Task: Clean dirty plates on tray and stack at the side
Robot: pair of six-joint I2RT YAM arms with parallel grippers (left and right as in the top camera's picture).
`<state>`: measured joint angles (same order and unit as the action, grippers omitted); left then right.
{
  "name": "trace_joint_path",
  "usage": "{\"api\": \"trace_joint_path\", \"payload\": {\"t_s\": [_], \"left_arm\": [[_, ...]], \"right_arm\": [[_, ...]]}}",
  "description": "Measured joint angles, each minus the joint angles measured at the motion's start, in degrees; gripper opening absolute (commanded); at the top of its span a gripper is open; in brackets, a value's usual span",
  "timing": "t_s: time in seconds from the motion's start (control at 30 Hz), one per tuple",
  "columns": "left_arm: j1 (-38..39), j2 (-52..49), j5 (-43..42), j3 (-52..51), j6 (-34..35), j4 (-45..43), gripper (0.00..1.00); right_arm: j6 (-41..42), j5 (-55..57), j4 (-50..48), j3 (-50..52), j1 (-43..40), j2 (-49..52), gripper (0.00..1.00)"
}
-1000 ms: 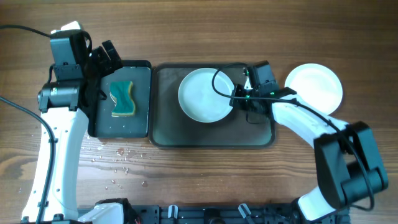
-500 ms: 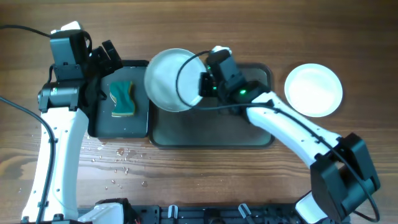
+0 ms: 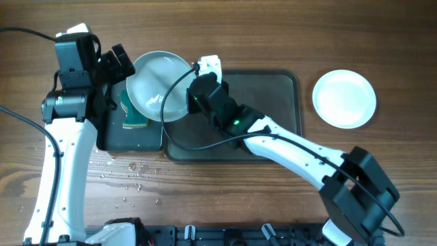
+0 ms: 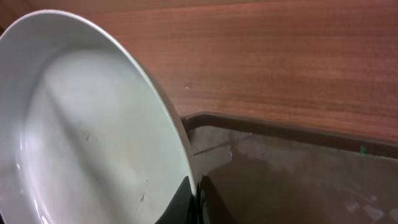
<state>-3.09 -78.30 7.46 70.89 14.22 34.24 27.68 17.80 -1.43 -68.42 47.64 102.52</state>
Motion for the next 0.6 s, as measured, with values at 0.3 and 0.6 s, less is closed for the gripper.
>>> {"api": "trace_joint_path", "payload": {"t_s": [0.3, 0.6], "left_arm": [[0.0, 0.0, 0.0, 0.0, 0.0, 0.02, 1.0], [0.0, 0.0, 0.0, 0.0, 0.0, 0.0, 1.0]], "right_arm": [[-6.67, 3.91, -12.39, -0.09, 1.09, 6.12, 0.05], [-19.71, 4.83, -21.86, -0.09, 2.73, 8.76, 0.05]]}}
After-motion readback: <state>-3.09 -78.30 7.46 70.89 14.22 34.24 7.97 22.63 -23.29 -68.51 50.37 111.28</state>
